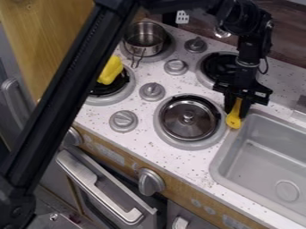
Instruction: Put the yellow brush in between the bottom right burner and top right burner
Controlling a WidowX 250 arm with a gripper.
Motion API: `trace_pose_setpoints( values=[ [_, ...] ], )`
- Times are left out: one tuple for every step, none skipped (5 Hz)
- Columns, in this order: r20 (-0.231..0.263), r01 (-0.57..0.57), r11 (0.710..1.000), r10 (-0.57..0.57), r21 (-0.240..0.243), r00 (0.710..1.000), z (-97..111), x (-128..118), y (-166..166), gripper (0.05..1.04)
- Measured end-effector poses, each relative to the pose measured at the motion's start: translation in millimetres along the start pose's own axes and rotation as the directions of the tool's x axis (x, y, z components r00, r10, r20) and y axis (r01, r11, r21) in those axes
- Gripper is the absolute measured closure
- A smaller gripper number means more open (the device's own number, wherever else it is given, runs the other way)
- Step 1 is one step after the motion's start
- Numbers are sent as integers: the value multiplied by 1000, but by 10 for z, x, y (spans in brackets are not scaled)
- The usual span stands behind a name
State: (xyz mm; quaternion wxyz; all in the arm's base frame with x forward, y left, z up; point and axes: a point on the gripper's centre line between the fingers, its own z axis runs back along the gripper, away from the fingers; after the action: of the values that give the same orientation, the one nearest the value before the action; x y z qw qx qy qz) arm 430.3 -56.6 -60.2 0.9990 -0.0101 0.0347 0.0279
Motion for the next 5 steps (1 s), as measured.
trace_pose_setpoints(
  values=[
    [80, 41, 998, -45, 54, 996, 335, 91, 222, 833],
    [182, -16, 998, 5, 54, 983, 680, 255, 662, 981],
    [220, -56, 998, 48, 29, 974, 829, 369, 1000, 1029],
    [145, -75, 997, 74, 1, 987, 596, 329, 1218, 1029],
    [113, -80, 997, 79, 0, 990, 529, 276, 1335, 1009]
  ],
)
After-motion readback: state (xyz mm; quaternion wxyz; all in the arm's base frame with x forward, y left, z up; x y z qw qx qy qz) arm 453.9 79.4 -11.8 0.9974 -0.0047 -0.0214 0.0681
